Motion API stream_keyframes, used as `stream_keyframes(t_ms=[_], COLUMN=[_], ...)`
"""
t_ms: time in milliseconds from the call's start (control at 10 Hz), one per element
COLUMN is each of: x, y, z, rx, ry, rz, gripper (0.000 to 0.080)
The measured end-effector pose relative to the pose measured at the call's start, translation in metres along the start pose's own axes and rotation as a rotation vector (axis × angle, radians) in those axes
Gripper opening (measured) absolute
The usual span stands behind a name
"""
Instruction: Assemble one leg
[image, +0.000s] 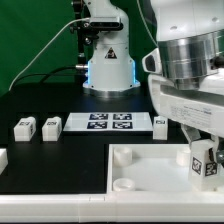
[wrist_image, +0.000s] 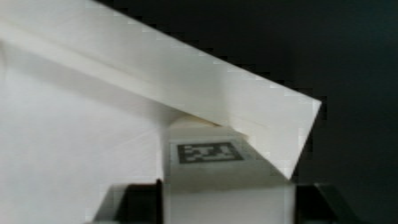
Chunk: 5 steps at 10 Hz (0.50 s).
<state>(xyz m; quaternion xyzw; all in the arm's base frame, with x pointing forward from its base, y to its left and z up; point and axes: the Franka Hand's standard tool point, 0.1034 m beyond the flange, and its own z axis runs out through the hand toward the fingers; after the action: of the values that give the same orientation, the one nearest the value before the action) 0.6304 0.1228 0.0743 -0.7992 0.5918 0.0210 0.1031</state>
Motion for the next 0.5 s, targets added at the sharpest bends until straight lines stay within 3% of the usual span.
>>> stream_keyframes(t_ms=[200,500], x=[-0.0079,-0.0097], y=[-0.0004,-0.0003], z=[0.0018,0.0024], rx=[0.001,0.001], ry=[-0.016,-0.019], rz=[0.273,0.325], gripper=[0.0302,0.0299])
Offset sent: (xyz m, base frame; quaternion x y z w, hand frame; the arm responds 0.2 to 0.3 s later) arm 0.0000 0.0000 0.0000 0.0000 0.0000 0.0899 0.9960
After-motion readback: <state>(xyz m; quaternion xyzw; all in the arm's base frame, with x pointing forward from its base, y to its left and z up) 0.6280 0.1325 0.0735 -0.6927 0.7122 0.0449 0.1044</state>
